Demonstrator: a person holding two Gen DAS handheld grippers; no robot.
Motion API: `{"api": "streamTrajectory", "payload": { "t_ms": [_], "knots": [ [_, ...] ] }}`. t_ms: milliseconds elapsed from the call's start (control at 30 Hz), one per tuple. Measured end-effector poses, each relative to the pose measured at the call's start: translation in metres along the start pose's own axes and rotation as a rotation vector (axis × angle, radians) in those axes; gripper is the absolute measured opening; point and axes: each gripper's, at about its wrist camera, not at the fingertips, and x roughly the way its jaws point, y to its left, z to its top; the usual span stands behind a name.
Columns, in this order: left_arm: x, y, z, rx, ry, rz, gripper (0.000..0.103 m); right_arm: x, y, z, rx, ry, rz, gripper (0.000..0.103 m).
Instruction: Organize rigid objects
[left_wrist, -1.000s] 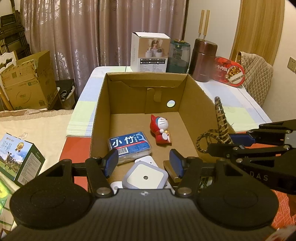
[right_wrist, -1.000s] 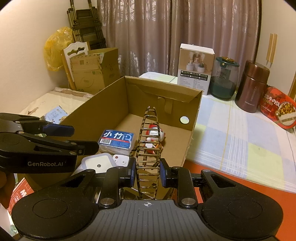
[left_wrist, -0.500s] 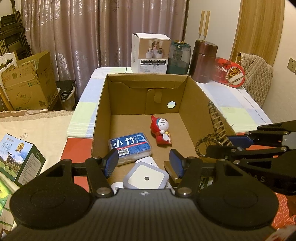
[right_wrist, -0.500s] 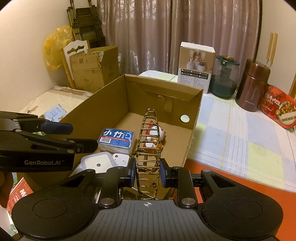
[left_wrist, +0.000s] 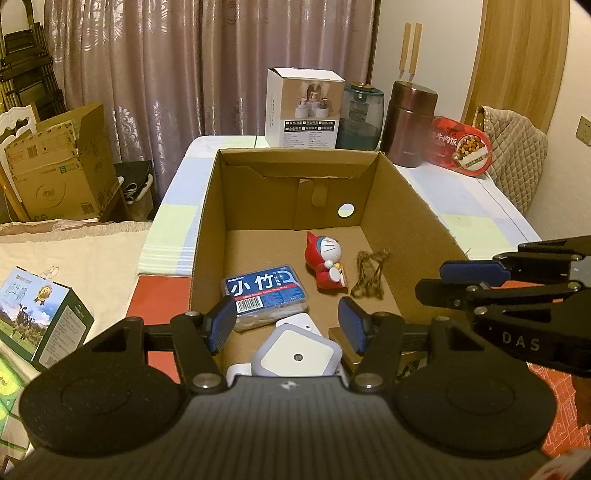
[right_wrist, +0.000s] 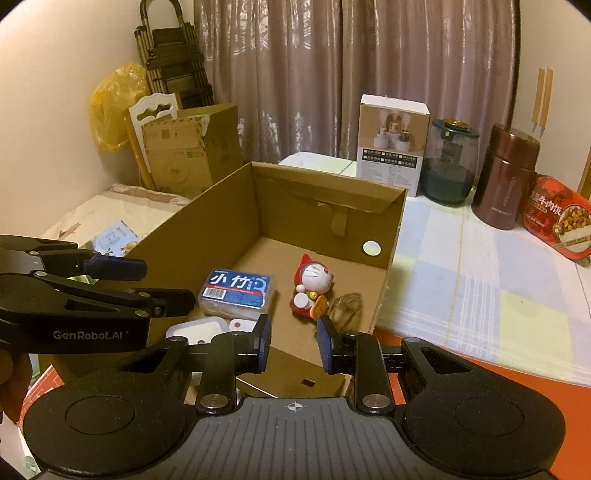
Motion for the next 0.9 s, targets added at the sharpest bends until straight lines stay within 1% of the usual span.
{"api": "streamTrajectory", "payload": {
  "t_ms": [300, 333, 367, 400, 433, 467, 600, 667, 733, 867, 900],
  "knots": [
    [-0.002, 0.002, 0.0, -0.01, -0.008, 0.005, 0.057, -0.013, -0.003, 0.0, 0.019, -0.02, -0.014, 0.023],
    [-0.002, 0.002, 0.0, -0.011, -0.008, 0.002, 0.058, -0.014, -0.003, 0.0, 0.022, -0.023, -0.013, 0.028],
    [-0.002, 0.002, -0.001, -0.011, -0.01, 0.001, 0.062, -0.017, -0.004, 0.0, 0.026, -0.027, -0.016, 0.037],
    [-0.003, 0.002, -0.001, -0.012, -0.014, 0.003, 0.064, -0.019, -0.005, 0.0, 0.029, -0.033, -0.023, 0.044],
    [-0.004, 0.002, -0.002, -0.013, -0.018, 0.006, 0.066, -0.021, -0.005, 0.0, 0.034, -0.043, -0.028, 0.053],
    [-0.005, 0.003, -0.002, -0.016, -0.022, 0.007, 0.068, -0.024, -0.006, 0.0, 0.039, -0.052, -0.031, 0.056],
    [-0.012, 0.005, -0.004, -0.035, -0.05, -0.004, 0.072, -0.036, -0.008, -0.001, 0.047, -0.061, -0.046, 0.057],
    [-0.017, 0.005, -0.006, -0.039, -0.07, -0.01, 0.08, -0.042, -0.009, -0.002, 0.048, -0.061, -0.056, 0.058],
    [-0.022, 0.005, -0.008, -0.037, -0.09, -0.012, 0.084, -0.05, -0.011, -0.003, 0.052, -0.064, -0.066, 0.06],
    [-0.033, 0.007, -0.011, -0.059, -0.119, -0.009, 0.096, -0.064, -0.012, -0.007, 0.058, -0.065, -0.087, 0.068],
    [-0.036, 0.007, -0.012, -0.064, -0.125, -0.011, 0.097, -0.067, -0.011, -0.009, 0.058, -0.064, -0.091, 0.07]
  ]
}}
